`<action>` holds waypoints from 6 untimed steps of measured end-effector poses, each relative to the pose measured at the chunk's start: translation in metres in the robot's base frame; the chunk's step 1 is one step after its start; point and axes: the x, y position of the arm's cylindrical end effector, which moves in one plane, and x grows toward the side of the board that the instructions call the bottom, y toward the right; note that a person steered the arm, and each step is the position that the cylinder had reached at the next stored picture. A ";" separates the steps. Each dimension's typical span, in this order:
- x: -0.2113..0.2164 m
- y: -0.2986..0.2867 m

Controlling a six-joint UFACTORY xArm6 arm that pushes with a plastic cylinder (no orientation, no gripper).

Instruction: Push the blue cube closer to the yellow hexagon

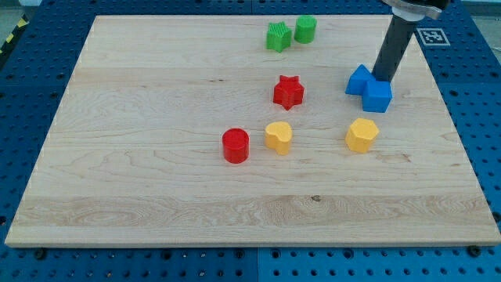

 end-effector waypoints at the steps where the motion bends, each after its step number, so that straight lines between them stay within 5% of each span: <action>1: 0.000 -0.001; 6: 0.026 -0.003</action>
